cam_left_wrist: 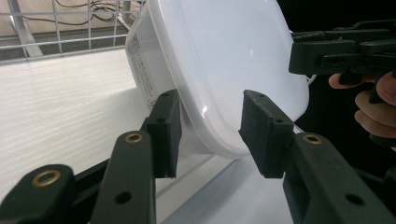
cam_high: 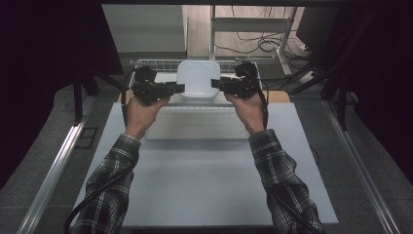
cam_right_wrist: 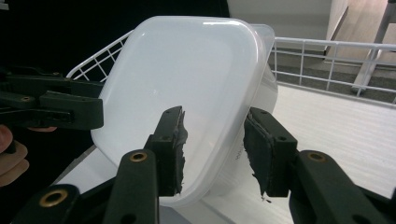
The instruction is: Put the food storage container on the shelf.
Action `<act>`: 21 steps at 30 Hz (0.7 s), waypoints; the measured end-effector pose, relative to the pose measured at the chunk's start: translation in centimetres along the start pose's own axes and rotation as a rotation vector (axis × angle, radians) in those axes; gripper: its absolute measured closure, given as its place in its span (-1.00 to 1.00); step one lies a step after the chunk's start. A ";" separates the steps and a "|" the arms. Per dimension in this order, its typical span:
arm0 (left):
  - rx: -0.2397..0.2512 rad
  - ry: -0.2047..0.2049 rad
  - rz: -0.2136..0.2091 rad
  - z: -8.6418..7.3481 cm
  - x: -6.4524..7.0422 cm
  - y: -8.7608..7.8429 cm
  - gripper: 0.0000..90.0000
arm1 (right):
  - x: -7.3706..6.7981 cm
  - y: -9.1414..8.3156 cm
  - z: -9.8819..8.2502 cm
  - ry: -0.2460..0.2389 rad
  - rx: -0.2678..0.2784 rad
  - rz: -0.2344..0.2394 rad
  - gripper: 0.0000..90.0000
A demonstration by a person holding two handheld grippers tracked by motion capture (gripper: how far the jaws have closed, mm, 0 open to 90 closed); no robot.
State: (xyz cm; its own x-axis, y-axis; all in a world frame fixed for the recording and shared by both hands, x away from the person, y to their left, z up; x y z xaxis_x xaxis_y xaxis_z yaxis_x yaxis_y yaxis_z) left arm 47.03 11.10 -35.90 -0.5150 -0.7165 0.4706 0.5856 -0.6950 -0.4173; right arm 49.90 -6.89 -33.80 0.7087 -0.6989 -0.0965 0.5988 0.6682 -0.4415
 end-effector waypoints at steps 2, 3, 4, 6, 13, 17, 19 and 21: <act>0.003 -0.002 0.007 0.1 0.0 0.1 0.20 | 0.1 0.1 0.1 -0.015 -0.001 -0.022 0.22; 0.008 0.001 0.022 0.2 -0.1 0.2 0.16 | 0.2 0.2 0.2 -0.028 -0.003 -0.039 0.19; 0.010 0.003 0.041 0.4 -0.1 0.2 0.10 | 0.2 0.3 0.3 -0.037 -0.007 -0.052 0.18; 0.012 0.019 0.064 0.6 -0.3 0.3 0.02 | 0.3 0.6 0.3 -0.044 -0.009 -0.067 0.14; 0.035 0.003 0.111 1.5 -0.9 0.7 -0.12 | 0.8 1.1 0.6 -0.037 0.000 -0.096 0.07; 0.051 0.011 0.134 1.9 -1.2 0.9 -0.17 | 1.2 1.4 0.7 -0.028 0.005 -0.116 0.05; 0.057 0.031 0.144 2.1 -1.1 0.9 -0.20 | 1.3 1.5 0.8 -0.035 0.001 -0.135 0.02; 0.064 0.042 0.133 2.2 -0.9 0.7 -0.25 | 1.3 1.5 0.8 -0.049 0.003 -0.140 -0.02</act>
Point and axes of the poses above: each handheld gripper's, and its own axes: y roughly forward along the jaws, z roughly out of its top, x roughly to its right, the point moved 8 cm from there along y, roughly forward along the jaws, and after that the axes turned 8 degrees about -y, right-handed, at the moved point
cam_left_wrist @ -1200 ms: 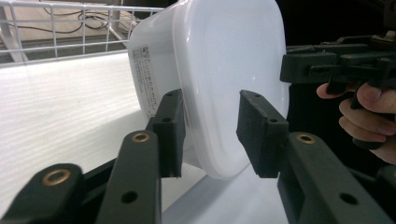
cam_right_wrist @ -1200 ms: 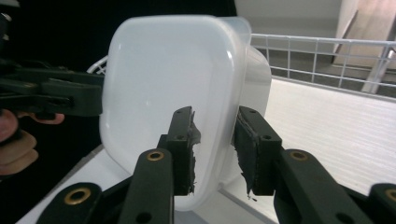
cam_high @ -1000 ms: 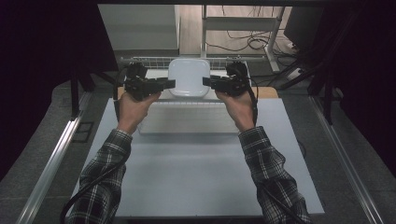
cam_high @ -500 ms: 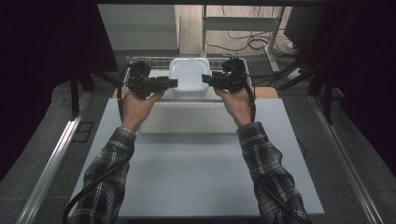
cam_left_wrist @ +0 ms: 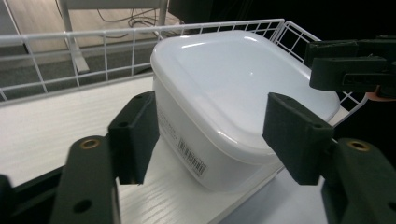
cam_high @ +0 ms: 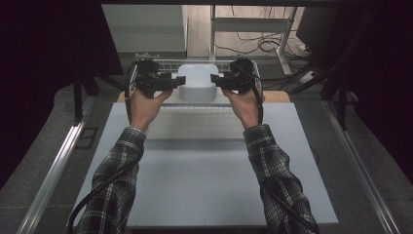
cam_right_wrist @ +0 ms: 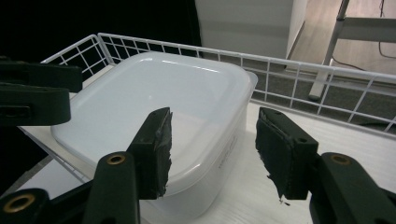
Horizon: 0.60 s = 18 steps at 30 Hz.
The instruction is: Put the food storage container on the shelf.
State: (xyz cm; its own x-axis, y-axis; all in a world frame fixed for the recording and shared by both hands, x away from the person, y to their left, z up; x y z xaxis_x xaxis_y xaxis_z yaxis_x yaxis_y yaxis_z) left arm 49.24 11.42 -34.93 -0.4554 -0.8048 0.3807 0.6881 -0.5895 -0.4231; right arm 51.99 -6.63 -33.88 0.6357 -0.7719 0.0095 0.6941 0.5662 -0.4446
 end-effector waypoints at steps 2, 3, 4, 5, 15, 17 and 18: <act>0.018 0.008 -0.022 0.1 0.3 -0.3 -0.31 | 0.0 -0.1 0.0 -0.007 0.011 0.011 -0.11; 0.019 0.021 -0.039 0.0 0.6 -0.6 -0.37 | -0.2 -0.4 -0.1 0.004 0.035 0.036 -0.23; 0.019 0.021 -0.039 0.0 0.6 -0.6 -0.41 | -0.2 -0.4 -0.1 0.004 0.035 0.036 -0.23; 0.012 0.027 -0.048 -0.1 0.7 -0.7 -0.44 | -0.4 -0.7 -0.2 0.004 0.046 0.065 -0.35; -0.045 0.099 -0.092 -2.3 1.3 -1.2 -0.76 | -1.4 -1.6 -1.4 -0.059 0.049 0.096 -0.67; -0.046 0.110 -0.097 -2.7 1.4 -1.4 -0.78 | -1.7 -1.7 -1.7 -0.076 0.038 0.101 -0.74; -0.044 0.111 -0.102 -2.9 1.5 -1.4 -0.80 | -1.8 -1.8 -1.9 -0.082 0.032 0.100 -0.76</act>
Point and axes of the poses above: each handheld gripper's, and its own axes: y roughly forward along the jaws, z roughly out of its top, x roughly to its right, the point moved 8 cm from there along y, roughly forward along the jaws, and after that the axes turned 8 degrees about -y, right-handed, at the moved point
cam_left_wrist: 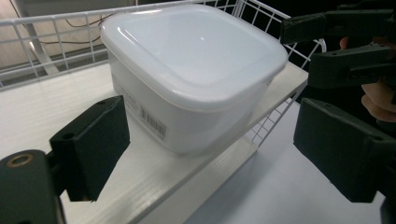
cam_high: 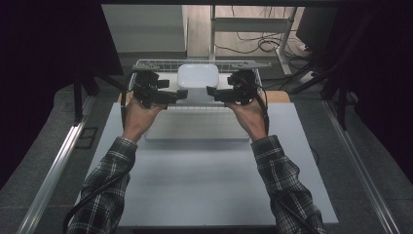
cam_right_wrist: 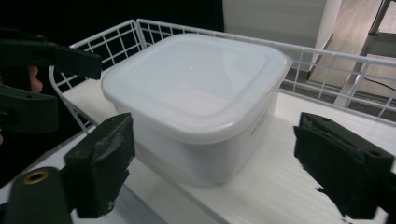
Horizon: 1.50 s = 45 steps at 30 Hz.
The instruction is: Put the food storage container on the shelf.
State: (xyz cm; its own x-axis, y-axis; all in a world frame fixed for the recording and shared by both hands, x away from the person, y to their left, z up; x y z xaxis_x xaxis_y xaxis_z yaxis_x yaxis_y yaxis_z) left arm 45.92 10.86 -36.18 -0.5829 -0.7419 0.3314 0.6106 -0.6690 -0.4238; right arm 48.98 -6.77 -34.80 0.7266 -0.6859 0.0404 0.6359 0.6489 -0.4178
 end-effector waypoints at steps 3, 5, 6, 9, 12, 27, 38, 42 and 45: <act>-0.004 0.017 -0.003 -0.6 0.2 -0.1 -0.82 | -0.4 -0.2 -0.4 -0.010 -0.005 0.013 -0.82; -0.003 0.032 0.001 -1.0 0.3 -0.1 -0.84 | -0.6 -0.3 -0.8 -0.021 -0.011 0.019 -0.85; -0.003 0.042 -0.001 -1.2 0.4 -0.2 -0.86 | -0.7 -0.4 -1.0 -0.024 -0.014 0.025 -0.86; -0.001 0.064 0.003 -1.8 0.6 -0.2 -0.88 | -1.0 -0.4 -1.5 -0.042 -0.022 0.025 -0.90; -0.010 0.076 -0.001 -2.5 0.7 -0.3 -0.88 | -1.1 -0.5 -2.0 -0.052 -0.030 0.028 -0.93; 0.002 0.109 -0.041 -4.8 1.7 -0.4 -0.94 | -1.7 -1.2 -4.2 -0.073 -0.042 0.050 -0.94; -0.022 0.128 -0.048 -7.0 2.4 -0.4 -0.96 | -3.0 -1.6 -5.6 -0.127 -0.059 0.065 -0.98; -0.031 0.129 -0.048 -8.0 2.5 -0.4 -0.97 | -3.3 -1.9 -6.3 -0.134 -0.059 0.068 -0.99; -0.039 0.134 -0.043 -8.9 2.5 -0.5 -0.99 | -3.6 -2.3 -7.0 -0.135 -0.064 0.072 -1.00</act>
Point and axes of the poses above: each handheld gripper's, and its own axes: y roughly forward along the jaws, z roughly out of its top, x roughly to its right, the point moved 8 cm from there along y, roughly forward along the jaws, and after that the axes turned 8 degrees about -y, right-handed, at the moved point
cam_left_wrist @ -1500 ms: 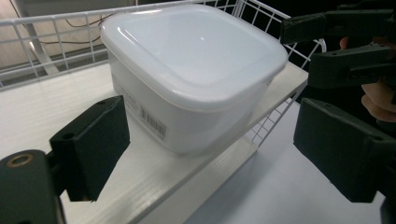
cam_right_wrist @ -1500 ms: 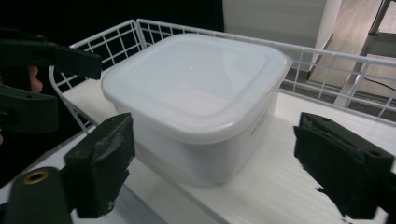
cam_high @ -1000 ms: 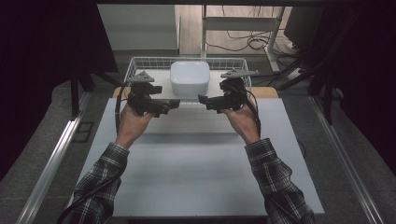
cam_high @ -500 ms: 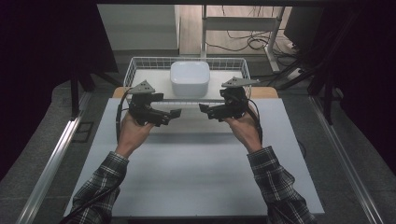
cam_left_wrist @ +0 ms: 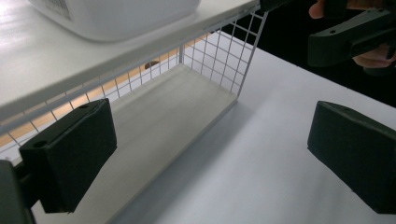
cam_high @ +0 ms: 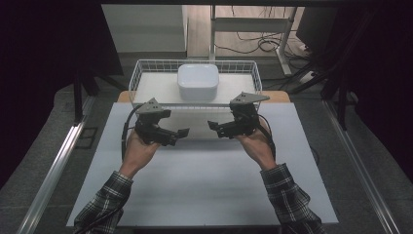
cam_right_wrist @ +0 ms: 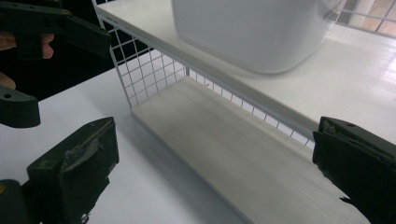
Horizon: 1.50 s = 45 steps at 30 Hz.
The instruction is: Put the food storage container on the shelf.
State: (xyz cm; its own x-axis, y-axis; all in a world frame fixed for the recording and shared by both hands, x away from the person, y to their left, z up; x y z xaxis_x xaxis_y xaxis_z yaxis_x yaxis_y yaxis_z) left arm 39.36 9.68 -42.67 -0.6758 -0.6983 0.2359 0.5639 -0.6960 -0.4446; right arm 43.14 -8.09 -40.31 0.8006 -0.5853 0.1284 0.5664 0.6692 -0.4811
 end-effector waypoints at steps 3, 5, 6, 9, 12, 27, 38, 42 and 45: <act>-0.001 -0.005 -0.010 -0.4 0.1 0.0 -1.00 | -0.1 -0.1 -0.3 -0.002 0.002 0.000 -1.00; -0.002 -0.002 -0.007 -0.8 0.2 0.0 -1.00 | -0.3 -0.2 -0.7 0.003 0.003 0.004 -1.00; -0.007 0.001 -0.006 -1.2 0.3 0.0 -1.00 | -0.5 -0.3 -1.1 0.004 0.001 0.004 -1.00; -0.007 0.002 -0.008 -1.6 0.5 0.0 -1.00 | -0.7 -0.4 -1.4 0.001 -0.001 0.002 -1.00; -0.010 -0.007 -0.016 -2.1 0.7 0.0 -1.00 | -1.1 -0.5 -2.0 0.004 0.005 0.008 -1.00; -0.013 -0.021 -0.020 -6.0 1.6 0.6 -1.00 | -2.6 -0.2 -4.8 0.010 -0.009 0.024 -1.00; -0.031 -0.021 0.006 -8.2 1.8 0.6 -1.00 | -3.7 0.0 -7.3 0.006 -0.037 0.033 -1.00; -0.031 -0.023 0.000 -8.5 1.9 0.5 -1.00 | -3.9 -0.3 -7.6 0.002 -0.035 0.033 -1.00; -0.041 -0.017 0.011 -9.1 1.9 0.5 -0.99 | -4.1 -0.5 -8.0 0.003 -0.036 0.031 -1.00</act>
State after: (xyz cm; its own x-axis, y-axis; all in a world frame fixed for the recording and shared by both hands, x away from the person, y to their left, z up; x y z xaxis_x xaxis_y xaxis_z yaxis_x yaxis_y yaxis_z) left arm 34.04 9.55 -50.32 -0.6617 -0.7086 0.2450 0.5509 -0.6812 -0.4823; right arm 38.01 -9.72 -47.53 0.8171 -0.5659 0.1101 0.5337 0.6701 -0.5159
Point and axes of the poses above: each handheld gripper's, and its own axes: y roughly forward along the jaws, z roughly out of its top, x roughly to its right, the point moved 8 cm from there along y, roughly forward along the jaws, and after that the axes turned 8 degrees about -y, right-handed, at the moved point
